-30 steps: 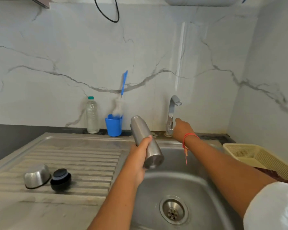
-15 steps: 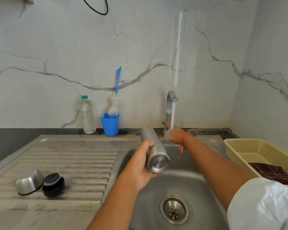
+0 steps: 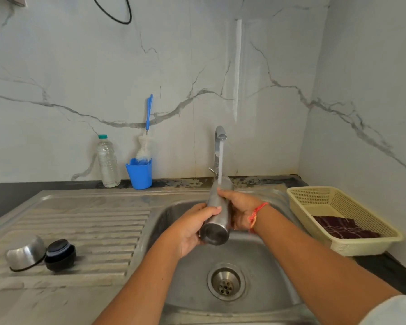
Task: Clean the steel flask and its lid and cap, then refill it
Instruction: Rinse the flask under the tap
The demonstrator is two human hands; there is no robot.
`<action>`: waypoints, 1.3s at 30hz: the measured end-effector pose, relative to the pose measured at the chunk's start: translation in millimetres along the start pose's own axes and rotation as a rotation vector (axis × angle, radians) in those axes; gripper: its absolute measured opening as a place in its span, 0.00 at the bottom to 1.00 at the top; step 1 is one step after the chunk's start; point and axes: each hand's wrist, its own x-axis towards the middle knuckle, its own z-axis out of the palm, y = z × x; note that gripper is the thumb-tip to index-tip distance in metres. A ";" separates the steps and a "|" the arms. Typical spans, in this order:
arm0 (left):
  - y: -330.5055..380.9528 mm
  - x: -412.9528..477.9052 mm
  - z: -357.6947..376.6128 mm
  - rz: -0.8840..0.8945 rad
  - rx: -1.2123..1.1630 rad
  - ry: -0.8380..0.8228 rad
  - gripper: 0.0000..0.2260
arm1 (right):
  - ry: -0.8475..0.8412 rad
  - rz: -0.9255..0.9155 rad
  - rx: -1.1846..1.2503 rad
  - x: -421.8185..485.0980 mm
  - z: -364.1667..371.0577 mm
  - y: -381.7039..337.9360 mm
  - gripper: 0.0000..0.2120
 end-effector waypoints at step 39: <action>-8.3 31.7 -12.7 0.185 -0.180 0.304 0.12 | 0.360 -0.361 0.614 45.5 0.8 -24.4 0.28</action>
